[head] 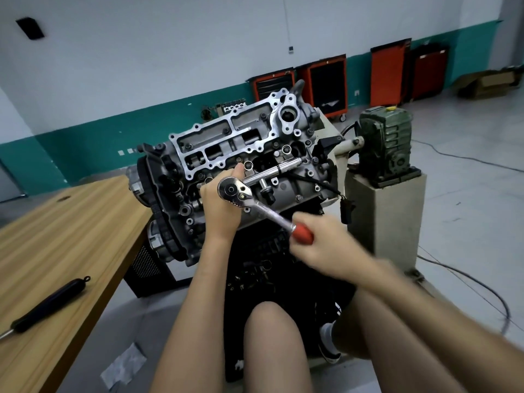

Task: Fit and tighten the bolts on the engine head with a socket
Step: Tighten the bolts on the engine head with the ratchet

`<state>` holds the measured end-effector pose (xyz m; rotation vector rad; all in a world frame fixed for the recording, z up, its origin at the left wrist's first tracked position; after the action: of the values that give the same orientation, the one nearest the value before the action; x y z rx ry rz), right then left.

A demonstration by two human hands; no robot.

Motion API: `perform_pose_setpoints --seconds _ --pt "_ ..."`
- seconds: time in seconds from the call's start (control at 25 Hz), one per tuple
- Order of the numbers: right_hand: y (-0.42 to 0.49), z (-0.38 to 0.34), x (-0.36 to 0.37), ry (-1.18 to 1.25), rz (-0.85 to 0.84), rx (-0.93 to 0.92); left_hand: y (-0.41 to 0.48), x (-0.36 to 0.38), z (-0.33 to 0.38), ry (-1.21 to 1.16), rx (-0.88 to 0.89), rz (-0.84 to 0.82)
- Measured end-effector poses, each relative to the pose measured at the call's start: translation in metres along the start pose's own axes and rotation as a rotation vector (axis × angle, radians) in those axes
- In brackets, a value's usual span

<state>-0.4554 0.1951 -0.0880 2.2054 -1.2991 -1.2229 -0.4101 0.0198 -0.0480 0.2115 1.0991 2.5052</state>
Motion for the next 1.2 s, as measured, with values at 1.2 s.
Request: perform_pose_setpoints --seconds 1.2 --pt "0.061 0.007 -0.054 -0.338 -0.144 -0.157 0.005 0.002 -0.001 0.050 0.060 -0.059"
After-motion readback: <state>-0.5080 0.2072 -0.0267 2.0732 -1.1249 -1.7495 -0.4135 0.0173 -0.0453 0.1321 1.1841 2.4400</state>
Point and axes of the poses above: each hand's wrist, its own y-axis towards the middle knuckle, its own x-axis out of the palm, z = x × y, the point moved 1 cm from there along y, towards the middle knuckle, and after that the axes turned 12 degrees about z, right-handed, at the moved point
